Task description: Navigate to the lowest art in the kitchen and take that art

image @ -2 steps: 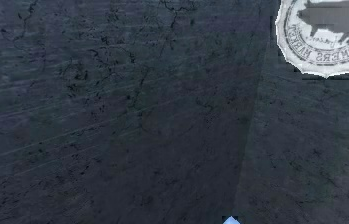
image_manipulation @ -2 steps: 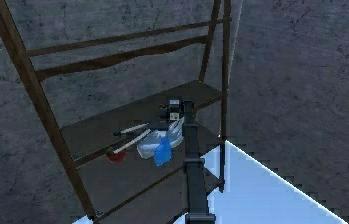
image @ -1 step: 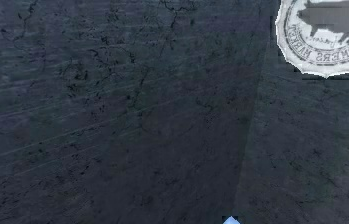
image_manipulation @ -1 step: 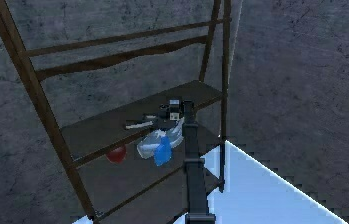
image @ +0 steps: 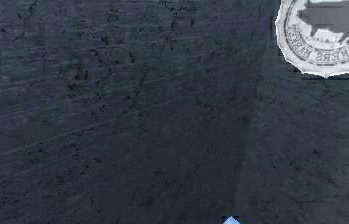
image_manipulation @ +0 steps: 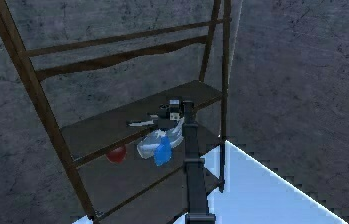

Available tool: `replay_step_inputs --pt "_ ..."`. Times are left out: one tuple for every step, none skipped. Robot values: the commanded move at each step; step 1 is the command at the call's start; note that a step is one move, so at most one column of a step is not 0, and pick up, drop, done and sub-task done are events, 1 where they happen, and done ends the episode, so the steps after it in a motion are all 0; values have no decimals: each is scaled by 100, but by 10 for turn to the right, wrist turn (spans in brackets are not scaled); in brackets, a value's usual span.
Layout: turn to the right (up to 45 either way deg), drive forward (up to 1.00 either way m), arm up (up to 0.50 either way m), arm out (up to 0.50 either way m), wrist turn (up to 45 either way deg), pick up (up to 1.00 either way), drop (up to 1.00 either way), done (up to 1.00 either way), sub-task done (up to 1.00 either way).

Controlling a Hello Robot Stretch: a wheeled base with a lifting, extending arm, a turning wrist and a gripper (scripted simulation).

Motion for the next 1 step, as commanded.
replay_step_inputs --pt "0 0 -30 0 0 0 0 0 0"
